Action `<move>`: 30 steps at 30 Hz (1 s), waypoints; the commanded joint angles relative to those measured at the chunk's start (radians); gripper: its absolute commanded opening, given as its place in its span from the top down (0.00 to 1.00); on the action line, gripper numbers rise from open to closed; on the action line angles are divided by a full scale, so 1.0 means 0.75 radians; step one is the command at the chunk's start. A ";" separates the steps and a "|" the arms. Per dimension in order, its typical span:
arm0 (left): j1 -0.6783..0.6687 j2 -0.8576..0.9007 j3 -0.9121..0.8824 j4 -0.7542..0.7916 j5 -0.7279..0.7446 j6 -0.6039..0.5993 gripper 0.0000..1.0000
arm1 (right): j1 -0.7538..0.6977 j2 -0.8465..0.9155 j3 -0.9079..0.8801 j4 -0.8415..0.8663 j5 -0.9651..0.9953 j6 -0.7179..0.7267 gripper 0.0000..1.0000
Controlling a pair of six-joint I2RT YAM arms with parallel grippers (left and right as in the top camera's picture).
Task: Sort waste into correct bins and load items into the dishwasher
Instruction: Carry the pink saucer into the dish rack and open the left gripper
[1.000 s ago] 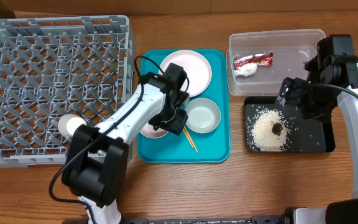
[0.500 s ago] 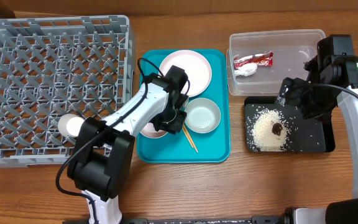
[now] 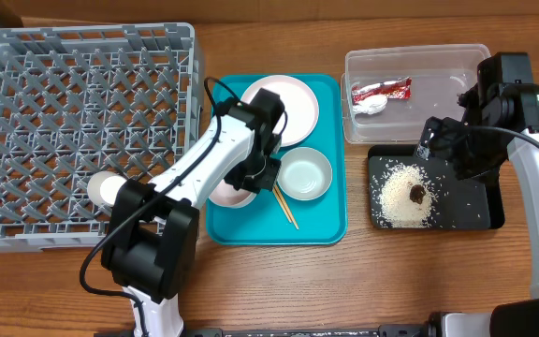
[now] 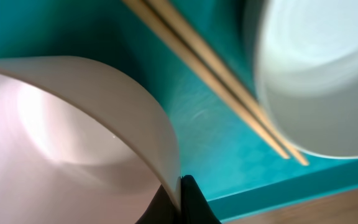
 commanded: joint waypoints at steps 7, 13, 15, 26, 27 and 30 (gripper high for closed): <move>0.104 -0.245 0.309 -0.084 0.025 0.036 0.96 | -0.003 -0.020 0.018 -0.002 0.014 -0.001 0.11; 0.357 -0.330 0.365 -0.063 0.285 0.296 0.96 | -0.003 -0.020 0.018 -0.007 0.014 -0.001 0.11; 0.472 -0.329 0.365 -0.054 0.440 0.379 0.96 | -0.003 -0.019 0.018 -0.008 0.014 -0.001 0.11; 0.954 -0.191 0.364 -0.046 1.160 0.703 0.96 | -0.003 -0.020 0.018 -0.012 0.014 -0.001 0.11; 0.977 -0.170 0.364 -0.046 1.191 0.709 0.96 | -0.003 -0.020 0.018 -0.012 0.014 -0.001 0.11; 1.038 -0.098 0.364 -0.046 1.320 0.749 0.96 | -0.003 -0.020 0.018 -0.016 0.014 -0.001 0.11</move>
